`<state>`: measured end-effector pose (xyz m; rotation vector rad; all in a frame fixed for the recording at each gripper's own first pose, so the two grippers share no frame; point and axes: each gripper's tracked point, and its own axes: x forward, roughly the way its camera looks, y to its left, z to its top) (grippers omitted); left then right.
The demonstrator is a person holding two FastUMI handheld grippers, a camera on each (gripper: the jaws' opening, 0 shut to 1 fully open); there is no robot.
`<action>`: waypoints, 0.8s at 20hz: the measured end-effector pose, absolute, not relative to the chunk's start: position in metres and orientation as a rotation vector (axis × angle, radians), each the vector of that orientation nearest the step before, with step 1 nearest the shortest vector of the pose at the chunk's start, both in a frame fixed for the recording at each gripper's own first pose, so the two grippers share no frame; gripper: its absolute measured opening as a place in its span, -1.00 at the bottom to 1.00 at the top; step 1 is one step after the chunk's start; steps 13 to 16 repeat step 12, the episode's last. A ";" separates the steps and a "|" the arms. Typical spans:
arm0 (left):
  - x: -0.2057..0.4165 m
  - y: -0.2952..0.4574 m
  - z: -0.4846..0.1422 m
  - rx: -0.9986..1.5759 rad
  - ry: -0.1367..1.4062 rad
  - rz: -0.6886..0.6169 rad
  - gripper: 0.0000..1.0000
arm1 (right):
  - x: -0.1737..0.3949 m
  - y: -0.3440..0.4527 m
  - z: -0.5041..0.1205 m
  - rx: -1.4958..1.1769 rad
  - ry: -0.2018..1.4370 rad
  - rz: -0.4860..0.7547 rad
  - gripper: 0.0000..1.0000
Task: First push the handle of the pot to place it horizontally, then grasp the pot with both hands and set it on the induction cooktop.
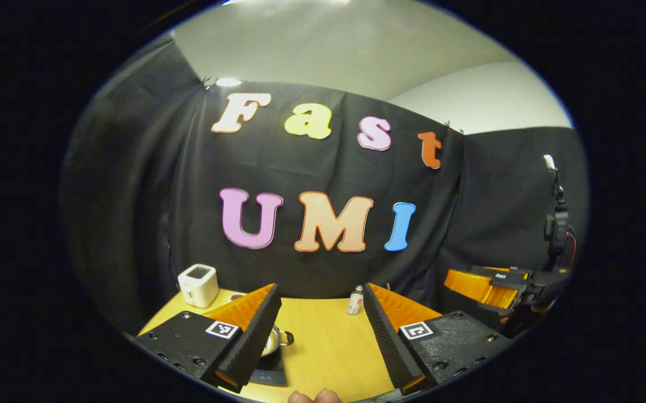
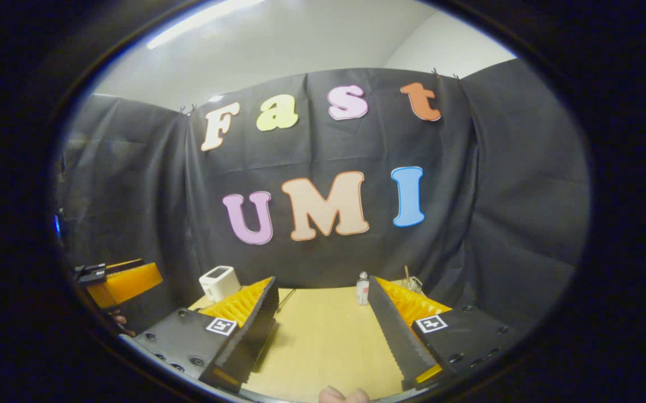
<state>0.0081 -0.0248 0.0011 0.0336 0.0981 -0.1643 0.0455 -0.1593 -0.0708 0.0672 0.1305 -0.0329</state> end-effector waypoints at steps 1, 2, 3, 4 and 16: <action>0.010 -0.023 0.000 0.033 0.100 -0.151 0.69 | 0.048 -0.156 -0.070 0.056 0.132 -0.025 0.89; 0.006 -0.023 -0.008 0.013 0.127 -0.137 0.70 | 0.048 -0.152 -0.072 0.041 0.148 -0.007 0.89; 0.005 -0.026 -0.013 -0.025 0.136 -0.142 0.70 | 0.049 -0.148 -0.066 0.032 0.124 0.007 0.90; 0.009 -0.032 -0.012 -0.057 0.142 -0.148 0.70 | 0.050 -0.149 -0.062 0.025 0.108 0.006 0.92; 0.030 -0.036 -0.004 0.000 0.118 -0.098 0.80 | 0.057 -0.198 -0.055 0.054 0.114 -0.022 0.90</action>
